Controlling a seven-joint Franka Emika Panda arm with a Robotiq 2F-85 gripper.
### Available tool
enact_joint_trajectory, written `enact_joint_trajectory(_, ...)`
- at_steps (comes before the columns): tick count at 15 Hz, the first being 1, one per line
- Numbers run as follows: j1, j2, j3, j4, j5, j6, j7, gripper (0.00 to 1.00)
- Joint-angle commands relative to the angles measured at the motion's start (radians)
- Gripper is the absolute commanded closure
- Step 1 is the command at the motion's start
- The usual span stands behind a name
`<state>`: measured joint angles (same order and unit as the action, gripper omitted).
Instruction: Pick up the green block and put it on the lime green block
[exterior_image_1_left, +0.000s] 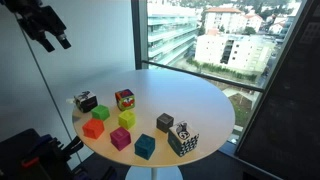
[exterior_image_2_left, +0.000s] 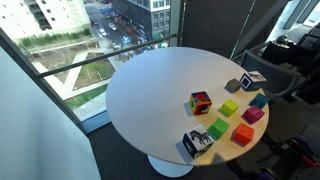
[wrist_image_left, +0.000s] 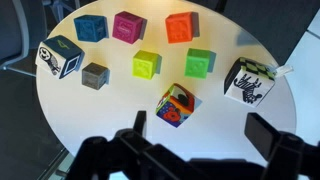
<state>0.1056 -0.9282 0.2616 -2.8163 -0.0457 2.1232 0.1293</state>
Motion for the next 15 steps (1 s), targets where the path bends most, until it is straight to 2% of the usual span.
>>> enact_joint_trajectory(1, 0.013, 0.005, -0.012, 0.002, -0.013, -0.003, 0.011, 0.0)
enact_joint_trajectory(6, 0.013, 0.007, -0.012, 0.002, -0.013, -0.003, 0.011, 0.0)
enact_joint_trajectory(15, -0.042, 0.116, -0.009, 0.072, -0.023, 0.008, 0.066, 0.0)
